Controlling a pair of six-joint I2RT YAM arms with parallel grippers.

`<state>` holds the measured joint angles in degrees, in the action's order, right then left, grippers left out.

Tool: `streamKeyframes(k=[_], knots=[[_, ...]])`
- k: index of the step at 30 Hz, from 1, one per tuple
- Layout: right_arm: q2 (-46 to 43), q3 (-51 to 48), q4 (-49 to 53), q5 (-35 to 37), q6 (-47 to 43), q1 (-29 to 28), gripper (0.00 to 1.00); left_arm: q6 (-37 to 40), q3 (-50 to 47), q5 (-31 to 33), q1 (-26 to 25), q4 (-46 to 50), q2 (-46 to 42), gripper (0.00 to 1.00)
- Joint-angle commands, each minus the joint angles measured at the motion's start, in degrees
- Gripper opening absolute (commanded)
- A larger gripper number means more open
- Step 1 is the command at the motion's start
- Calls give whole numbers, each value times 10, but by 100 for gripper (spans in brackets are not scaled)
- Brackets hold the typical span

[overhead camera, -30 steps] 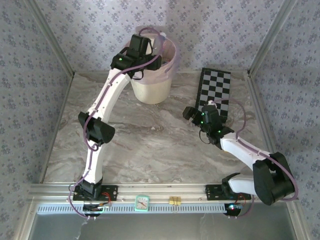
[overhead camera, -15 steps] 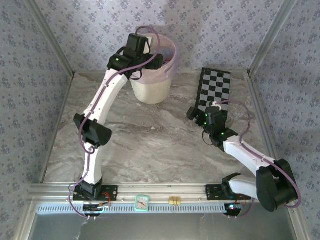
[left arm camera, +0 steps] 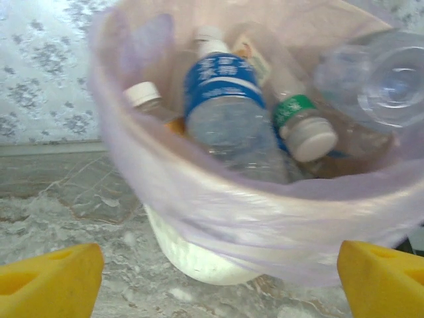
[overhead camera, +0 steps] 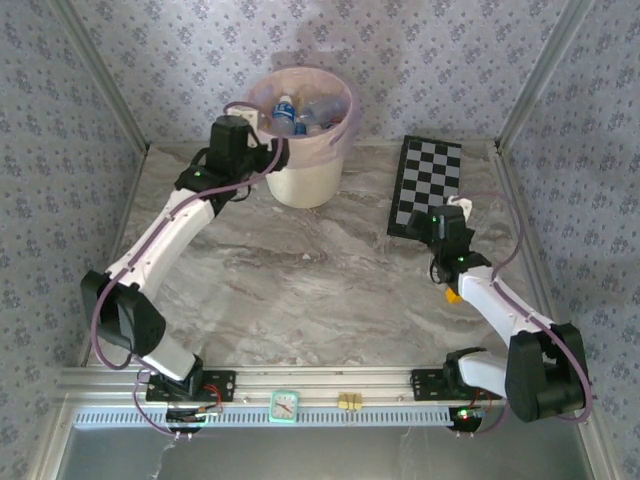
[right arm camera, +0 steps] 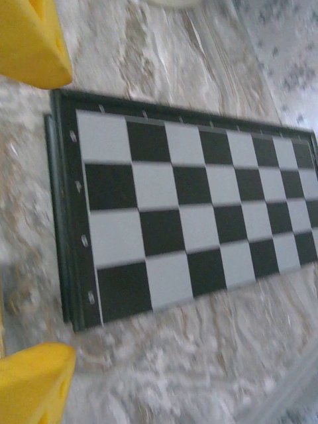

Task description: Put the plastic bottles in the bin

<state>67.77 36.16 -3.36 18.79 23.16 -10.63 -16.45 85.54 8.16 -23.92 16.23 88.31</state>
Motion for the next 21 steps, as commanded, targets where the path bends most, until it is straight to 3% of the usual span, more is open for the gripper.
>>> streamKeyframes(k=[1, 8, 15, 18, 21], knots=[[3, -25, -57, 27, -70, 19, 100, -49, -37, -42, 20, -117, -32, 87], [27, -81, -167, 22, -149, 65, 100, -58, -131, -21, 25, -165, -78, 84], [117, -82, -245, 5, -191, 69, 100, -52, -296, 114, 53, -149, -174, 95], [152, -53, -224, 11, -196, 70, 100, -65, -367, 167, 79, -146, -205, 96], [174, -58, -287, 24, -222, 70, 100, -77, -427, 222, 105, -155, -216, 97]])
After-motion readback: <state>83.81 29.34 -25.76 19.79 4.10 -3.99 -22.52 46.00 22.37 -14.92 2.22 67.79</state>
